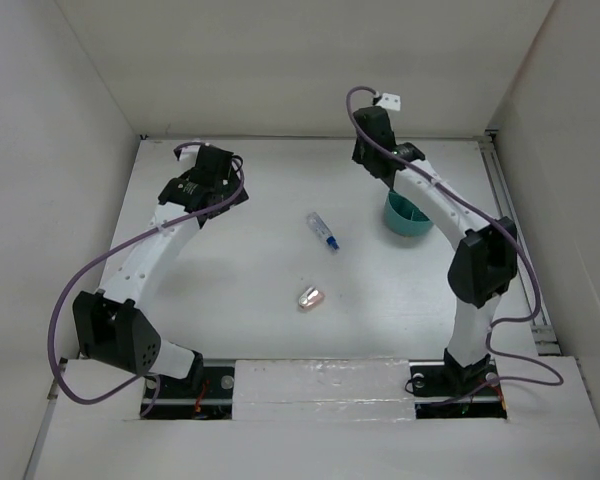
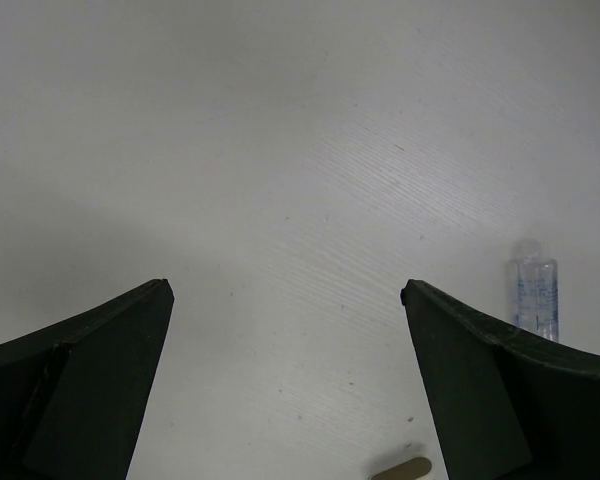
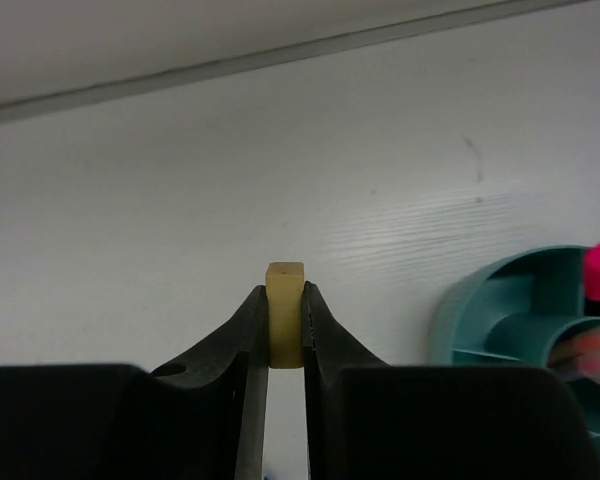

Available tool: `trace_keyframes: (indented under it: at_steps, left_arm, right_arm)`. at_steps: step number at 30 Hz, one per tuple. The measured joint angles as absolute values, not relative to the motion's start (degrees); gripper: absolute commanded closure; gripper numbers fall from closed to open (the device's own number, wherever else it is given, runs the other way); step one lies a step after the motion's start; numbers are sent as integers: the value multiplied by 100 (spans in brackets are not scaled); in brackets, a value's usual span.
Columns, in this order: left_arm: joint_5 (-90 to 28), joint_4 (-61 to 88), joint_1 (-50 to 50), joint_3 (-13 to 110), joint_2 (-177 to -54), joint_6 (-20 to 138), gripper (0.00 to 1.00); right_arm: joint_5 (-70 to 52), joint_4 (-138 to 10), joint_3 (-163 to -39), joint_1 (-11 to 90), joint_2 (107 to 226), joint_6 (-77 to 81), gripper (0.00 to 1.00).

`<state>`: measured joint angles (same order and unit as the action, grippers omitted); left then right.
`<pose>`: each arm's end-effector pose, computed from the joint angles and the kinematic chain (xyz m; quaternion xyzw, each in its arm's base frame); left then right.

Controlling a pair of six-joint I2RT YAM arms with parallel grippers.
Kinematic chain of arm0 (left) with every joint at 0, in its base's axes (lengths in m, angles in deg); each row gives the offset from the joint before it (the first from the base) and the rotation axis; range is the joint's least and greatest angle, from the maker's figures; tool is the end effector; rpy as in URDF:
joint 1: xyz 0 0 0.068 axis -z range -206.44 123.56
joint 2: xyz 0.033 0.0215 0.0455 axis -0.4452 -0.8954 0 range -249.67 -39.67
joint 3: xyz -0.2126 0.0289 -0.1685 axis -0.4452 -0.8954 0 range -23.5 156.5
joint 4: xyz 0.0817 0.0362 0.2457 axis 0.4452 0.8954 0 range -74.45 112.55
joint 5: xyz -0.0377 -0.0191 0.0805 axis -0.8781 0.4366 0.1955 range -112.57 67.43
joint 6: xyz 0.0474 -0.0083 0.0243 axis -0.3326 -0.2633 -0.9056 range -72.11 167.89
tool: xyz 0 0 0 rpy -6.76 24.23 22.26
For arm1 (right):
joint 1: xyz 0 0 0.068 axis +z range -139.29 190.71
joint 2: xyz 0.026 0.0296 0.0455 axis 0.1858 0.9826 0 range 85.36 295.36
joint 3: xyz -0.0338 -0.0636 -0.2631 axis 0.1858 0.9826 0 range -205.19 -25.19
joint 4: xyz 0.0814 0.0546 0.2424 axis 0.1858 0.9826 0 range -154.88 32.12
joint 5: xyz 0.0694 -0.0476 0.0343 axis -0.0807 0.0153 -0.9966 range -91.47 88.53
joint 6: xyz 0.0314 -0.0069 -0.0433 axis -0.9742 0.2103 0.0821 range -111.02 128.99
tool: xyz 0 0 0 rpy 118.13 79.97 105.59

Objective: Sort the stationery into containers
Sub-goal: Place the stationery in the storage box.

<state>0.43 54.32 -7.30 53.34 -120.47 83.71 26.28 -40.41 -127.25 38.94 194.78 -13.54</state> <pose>0.2925 -0.0867 0.3446 -0.2093 0.8766 -0.0192 0.4328 0.4027 0.1974 0.3349 0.0742 0.8532 0.0130 0.5162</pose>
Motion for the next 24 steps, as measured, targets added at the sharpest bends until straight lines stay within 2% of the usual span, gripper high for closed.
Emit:
trace_keyframes:
  at_steps: [8,16,24]
  left_arm:
    - [-18,5419,-730,5334,-12001,8325,0]
    - [-147,5395,-730,5334,-12001,8261,0]
    - [-175,5392,-730,5334,-12001,8240,0]
  right_arm:
    - [3633,-3306,-12686,3393,19502,-2368,100]
    - [3865,-2860,-12356,2910,19502,-2995,100]
    - [3913,-2773,-12327,2884,19546,-3365,100]
